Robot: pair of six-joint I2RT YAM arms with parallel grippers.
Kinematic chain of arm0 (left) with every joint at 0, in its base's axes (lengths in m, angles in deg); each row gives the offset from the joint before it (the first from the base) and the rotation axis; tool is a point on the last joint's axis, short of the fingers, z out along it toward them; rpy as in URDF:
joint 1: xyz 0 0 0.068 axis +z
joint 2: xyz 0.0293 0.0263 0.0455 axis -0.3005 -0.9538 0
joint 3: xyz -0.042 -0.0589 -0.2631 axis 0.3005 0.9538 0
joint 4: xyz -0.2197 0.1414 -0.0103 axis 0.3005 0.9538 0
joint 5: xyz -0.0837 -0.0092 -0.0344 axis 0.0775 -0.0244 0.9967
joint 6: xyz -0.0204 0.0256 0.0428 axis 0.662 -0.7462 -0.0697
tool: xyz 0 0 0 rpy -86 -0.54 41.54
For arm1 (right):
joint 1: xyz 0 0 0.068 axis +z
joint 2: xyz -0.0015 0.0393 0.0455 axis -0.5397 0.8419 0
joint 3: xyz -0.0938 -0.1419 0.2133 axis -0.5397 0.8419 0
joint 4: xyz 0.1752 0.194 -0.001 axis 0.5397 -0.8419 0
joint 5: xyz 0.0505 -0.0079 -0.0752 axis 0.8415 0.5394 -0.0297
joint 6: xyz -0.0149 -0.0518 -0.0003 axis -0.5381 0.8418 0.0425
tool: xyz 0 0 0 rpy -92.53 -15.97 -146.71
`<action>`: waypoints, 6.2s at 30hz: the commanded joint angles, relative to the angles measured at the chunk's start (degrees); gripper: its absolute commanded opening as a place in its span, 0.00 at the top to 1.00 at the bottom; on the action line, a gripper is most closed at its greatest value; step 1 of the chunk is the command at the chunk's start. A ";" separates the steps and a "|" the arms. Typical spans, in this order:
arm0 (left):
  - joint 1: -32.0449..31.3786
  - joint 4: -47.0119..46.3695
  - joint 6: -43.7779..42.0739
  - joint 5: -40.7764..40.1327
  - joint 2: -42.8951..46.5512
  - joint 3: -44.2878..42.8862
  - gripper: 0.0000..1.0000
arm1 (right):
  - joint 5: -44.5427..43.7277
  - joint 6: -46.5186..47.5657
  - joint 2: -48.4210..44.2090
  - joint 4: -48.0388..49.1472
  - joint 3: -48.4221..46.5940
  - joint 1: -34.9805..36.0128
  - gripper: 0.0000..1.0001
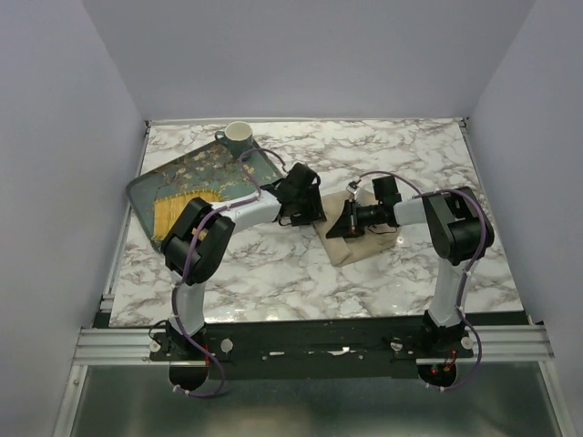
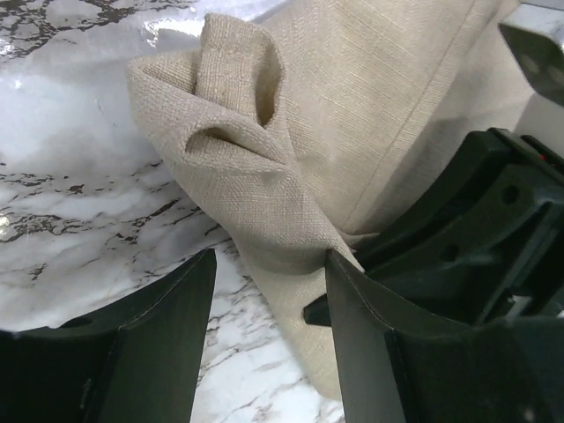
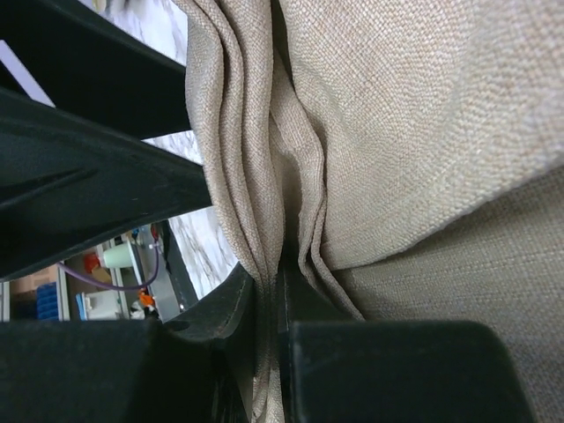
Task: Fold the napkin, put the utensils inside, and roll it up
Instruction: Roll the napkin with the utensil
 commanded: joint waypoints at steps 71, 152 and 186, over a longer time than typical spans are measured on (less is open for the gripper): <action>-3.27 0.88 0.30 -5.81 -6.68 0.80 0.69 | -80.44 -10.82 -8.50 -31.00 1.19 33.62 0.50; 5.52 14.93 -4.98 -7.74 -6.51 -3.68 1.00 | -22.62 5.51 -16.49 -22.20 3.33 10.85 0.58; 4.73 17.67 -0.94 -5.02 -7.12 -5.17 1.00 | -81.32 12.37 -11.49 -25.91 -8.03 39.95 0.39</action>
